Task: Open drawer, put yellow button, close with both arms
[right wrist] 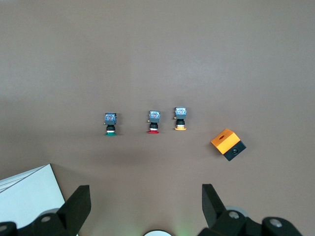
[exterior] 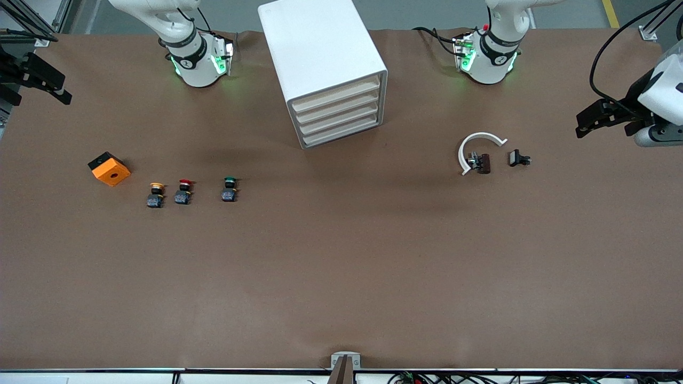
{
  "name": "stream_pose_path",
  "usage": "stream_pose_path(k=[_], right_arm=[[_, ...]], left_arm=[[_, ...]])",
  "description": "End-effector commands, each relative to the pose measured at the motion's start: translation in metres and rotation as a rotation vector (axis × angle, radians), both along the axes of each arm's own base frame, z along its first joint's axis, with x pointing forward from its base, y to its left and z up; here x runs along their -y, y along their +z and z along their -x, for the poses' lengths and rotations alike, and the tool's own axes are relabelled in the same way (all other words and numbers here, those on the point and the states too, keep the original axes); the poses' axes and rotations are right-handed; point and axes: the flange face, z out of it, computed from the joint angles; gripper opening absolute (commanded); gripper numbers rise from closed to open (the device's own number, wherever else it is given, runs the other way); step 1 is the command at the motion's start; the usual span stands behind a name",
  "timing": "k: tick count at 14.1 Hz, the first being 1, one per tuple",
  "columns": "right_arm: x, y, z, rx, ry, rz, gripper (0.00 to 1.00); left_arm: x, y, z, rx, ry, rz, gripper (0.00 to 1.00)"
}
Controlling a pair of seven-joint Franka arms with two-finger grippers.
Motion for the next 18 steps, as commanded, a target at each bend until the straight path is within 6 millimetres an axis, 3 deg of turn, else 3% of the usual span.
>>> stream_pose_path(k=[1,4,5,7,10,12,13,14,15,17,18], right_arm=[[-0.002,0.003,0.008,0.014,-0.005,0.007,1.0],[-0.002,0.003,0.008,0.014,-0.005,0.007,1.0],[-0.002,0.003,0.007,0.014,-0.005,0.007,1.0],[-0.001,0.01,0.006,0.024,0.006,0.006,1.0],[0.003,0.013,0.001,0.025,-0.003,0.006,1.0],[0.006,0.009,-0.002,0.013,-0.004,0.008,1.0],[0.005,0.003,-0.006,0.001,-0.002,0.007,1.0],[0.006,0.002,-0.007,-0.002,-0.004,0.007,1.0],[0.008,-0.01,-0.014,-0.025,-0.013,0.007,1.0],[0.011,-0.056,-0.046,-0.114,-0.011,0.008,1.0],[0.01,-0.058,-0.048,-0.11,-0.009,0.007,1.0]], left_arm=[[-0.002,0.009,0.001,0.002,-0.013,0.0,1.0],[-0.005,0.017,-0.001,0.019,-0.006,0.001,1.0],[-0.005,0.011,-0.005,0.009,-0.006,0.003,1.0],[-0.007,0.007,-0.023,0.009,-0.009,0.013,1.0],[-0.003,-0.024,-0.039,-0.044,0.01,0.032,1.0],[0.007,-0.055,-0.049,-0.102,0.164,0.025,1.0],[0.02,-0.072,-0.053,-0.138,0.277,0.011,1.0],[0.05,-0.091,-0.054,-0.183,0.382,-0.017,1.0],[0.071,-0.11,-0.056,-0.213,0.523,-0.053,1.0],[0.126,-0.155,-0.059,-0.262,0.727,-0.133,1.0],[0.147,-0.179,-0.059,-0.288,0.794,-0.172,1.0]])
